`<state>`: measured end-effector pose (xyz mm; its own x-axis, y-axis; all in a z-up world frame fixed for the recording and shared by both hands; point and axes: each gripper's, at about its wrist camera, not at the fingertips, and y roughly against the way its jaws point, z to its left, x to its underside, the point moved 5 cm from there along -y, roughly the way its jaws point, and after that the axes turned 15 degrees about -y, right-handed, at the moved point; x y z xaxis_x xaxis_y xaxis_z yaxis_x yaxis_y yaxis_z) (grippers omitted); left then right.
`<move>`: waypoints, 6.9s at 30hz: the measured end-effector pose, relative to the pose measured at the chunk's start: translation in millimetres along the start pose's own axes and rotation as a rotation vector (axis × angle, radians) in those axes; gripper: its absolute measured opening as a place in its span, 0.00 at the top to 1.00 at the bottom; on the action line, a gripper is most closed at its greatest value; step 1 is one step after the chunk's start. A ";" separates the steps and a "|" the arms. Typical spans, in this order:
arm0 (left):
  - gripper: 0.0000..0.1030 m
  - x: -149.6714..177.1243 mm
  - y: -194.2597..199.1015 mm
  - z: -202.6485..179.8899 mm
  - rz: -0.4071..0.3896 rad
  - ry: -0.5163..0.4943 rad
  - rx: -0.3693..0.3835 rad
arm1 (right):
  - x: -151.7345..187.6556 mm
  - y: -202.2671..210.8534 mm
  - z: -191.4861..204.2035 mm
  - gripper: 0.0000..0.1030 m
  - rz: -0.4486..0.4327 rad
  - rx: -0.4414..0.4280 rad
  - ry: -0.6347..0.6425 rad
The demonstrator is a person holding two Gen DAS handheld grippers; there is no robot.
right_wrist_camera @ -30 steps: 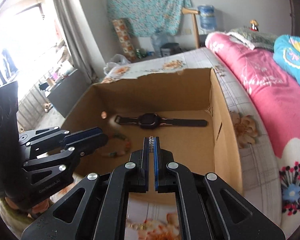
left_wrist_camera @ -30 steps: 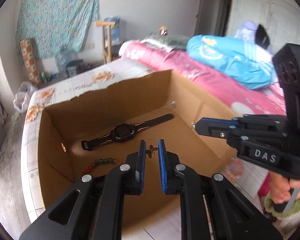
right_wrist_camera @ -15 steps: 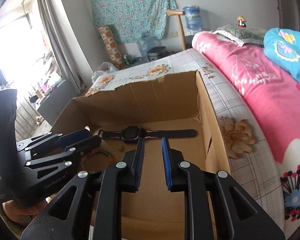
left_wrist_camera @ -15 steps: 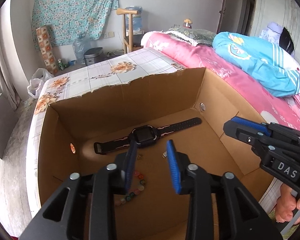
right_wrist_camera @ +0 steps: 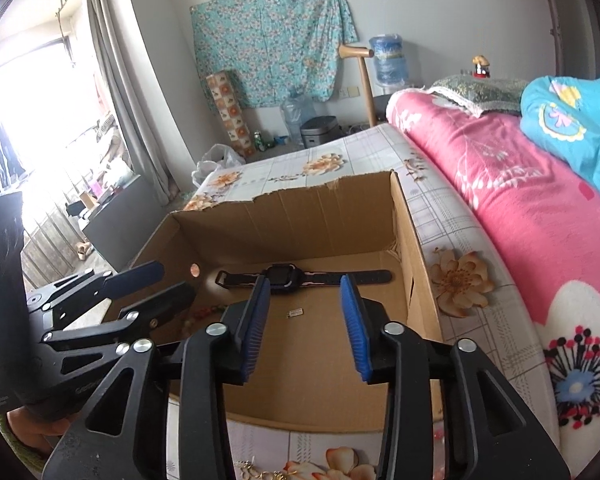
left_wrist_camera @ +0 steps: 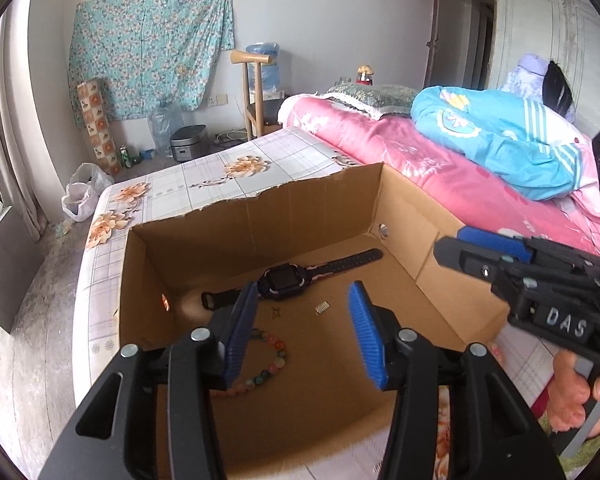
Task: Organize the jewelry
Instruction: 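Lower both tools into the box and open them to drop the charms, then withdraw both tools from the box to the gold charms on the sheet, then close the left tool on the gold spring charm, then close the right tool on the gold chain charm while the left tool holds the spring charm, then carry both charms into the box and open both tools, then withdraw both tools from the box back over the sheet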
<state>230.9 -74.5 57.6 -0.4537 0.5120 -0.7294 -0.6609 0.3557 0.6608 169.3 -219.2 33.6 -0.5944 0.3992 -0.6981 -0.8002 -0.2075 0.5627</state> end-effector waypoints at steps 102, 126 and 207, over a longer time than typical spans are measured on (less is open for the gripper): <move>0.98 156.3 -10.0 -48.1 0.171 0.017 0.218 | 177.2 -32.9 19.7 0.74 0.335 0.025 0.201; 0.98 155.2 0.9 -45.1 0.143 0.010 0.219 | 173.5 -19.0 20.6 0.87 0.279 0.067 0.263; 0.09 -4.7 58.9 19.2 -0.047 0.055 0.001 | 3.1 39.8 33.3 0.39 -0.090 -0.034 0.055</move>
<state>205.6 -40.9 103.3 -0.4545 0.4508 -0.7683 -0.6816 0.3792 0.6257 138.3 -196.5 68.5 -0.5227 0.3683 -0.7688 -0.8522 -0.2038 0.4819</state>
